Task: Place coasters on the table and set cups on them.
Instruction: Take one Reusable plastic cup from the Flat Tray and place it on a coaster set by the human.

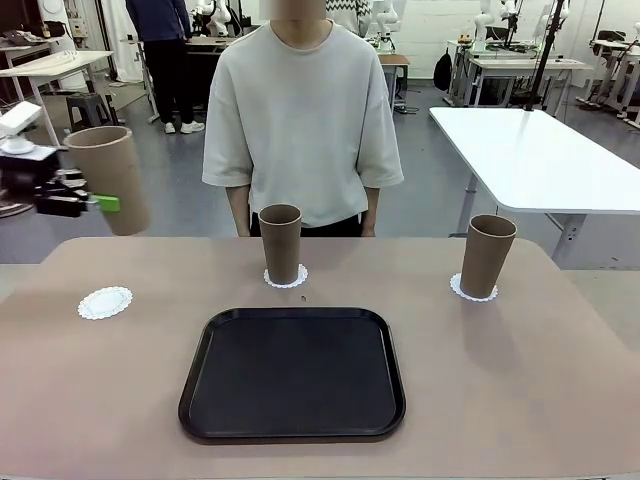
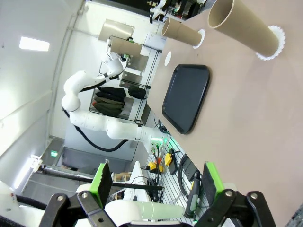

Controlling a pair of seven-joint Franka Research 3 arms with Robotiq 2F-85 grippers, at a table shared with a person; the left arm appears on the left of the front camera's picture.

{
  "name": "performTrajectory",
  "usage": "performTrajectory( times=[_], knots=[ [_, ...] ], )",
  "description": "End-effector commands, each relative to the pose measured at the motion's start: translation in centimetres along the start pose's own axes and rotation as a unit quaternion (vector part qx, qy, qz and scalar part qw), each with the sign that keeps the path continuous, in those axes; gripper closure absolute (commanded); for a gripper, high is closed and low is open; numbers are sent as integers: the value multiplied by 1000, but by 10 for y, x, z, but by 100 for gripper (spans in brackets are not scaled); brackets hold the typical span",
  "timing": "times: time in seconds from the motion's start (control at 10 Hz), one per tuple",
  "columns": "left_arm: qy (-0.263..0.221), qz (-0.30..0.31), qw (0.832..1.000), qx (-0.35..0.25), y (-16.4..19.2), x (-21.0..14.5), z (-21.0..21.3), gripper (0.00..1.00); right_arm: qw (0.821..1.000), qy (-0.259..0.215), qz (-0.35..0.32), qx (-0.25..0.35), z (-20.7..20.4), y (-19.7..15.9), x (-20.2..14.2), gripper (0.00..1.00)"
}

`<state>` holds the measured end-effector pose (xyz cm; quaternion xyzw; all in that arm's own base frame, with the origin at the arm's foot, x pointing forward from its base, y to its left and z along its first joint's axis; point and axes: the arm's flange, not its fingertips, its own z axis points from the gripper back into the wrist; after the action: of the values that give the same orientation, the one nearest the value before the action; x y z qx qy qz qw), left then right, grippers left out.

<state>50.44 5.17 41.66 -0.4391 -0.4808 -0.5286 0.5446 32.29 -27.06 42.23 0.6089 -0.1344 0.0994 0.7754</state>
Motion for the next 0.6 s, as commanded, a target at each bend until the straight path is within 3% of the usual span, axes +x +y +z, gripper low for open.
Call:
performTrajectory(
  times=[0.0, 0.5],
  knots=[
    [-33, 19, 999, 25, 14, -13, 27, 16, 1000, 0, -8, -1, 0, 2, 1, 0],
    [8, 54, 998, 43, 7, -52, 63, 16, 1000, 0, -8, -1, 0, 2, 1, 0]
  ],
)
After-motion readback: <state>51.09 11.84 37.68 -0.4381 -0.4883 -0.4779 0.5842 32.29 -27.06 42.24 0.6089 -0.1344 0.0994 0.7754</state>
